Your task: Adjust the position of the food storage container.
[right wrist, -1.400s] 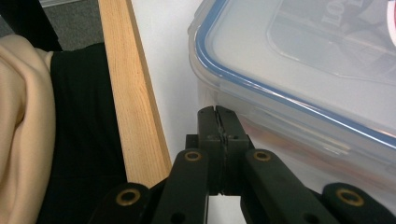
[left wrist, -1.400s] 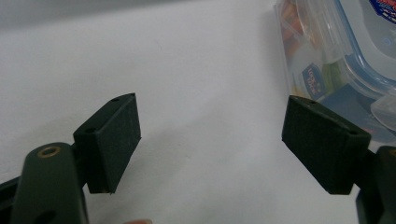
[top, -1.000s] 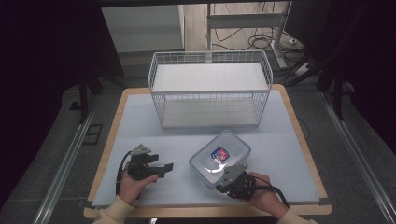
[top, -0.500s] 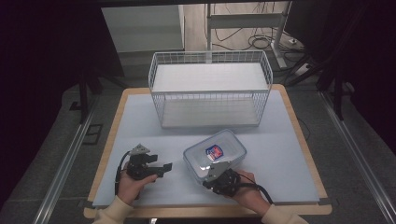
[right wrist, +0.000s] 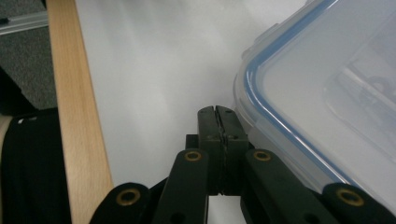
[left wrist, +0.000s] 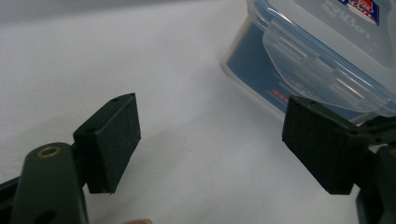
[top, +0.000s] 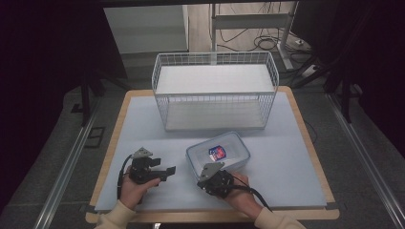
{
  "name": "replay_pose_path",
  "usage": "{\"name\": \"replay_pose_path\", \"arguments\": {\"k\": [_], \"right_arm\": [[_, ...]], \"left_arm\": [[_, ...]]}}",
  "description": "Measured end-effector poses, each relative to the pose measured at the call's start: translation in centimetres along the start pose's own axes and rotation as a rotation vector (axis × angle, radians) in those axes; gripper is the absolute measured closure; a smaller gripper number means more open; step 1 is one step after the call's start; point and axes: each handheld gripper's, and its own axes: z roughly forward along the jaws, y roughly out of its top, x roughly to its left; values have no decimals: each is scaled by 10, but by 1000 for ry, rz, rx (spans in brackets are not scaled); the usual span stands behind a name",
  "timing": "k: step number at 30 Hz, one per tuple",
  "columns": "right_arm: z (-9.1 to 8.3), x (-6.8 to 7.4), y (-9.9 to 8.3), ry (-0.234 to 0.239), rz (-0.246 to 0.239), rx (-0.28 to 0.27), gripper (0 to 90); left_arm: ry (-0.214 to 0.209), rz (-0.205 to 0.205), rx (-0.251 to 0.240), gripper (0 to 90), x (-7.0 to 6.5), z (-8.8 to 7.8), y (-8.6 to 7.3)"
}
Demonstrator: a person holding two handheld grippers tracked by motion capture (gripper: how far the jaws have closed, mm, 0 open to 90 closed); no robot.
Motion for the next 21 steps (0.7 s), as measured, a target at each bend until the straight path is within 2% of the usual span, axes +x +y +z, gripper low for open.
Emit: {"name": "replay_pose_path", "arguments": {"k": [6,21], "right_arm": [[10,-3,9,-22,42,-7,898],[33,-15,28,-57,79,-43,898]], "left_arm": [[1,-1,-4,192,2,-1,0],[6,-1,-7,192,3,-2,0]]}}
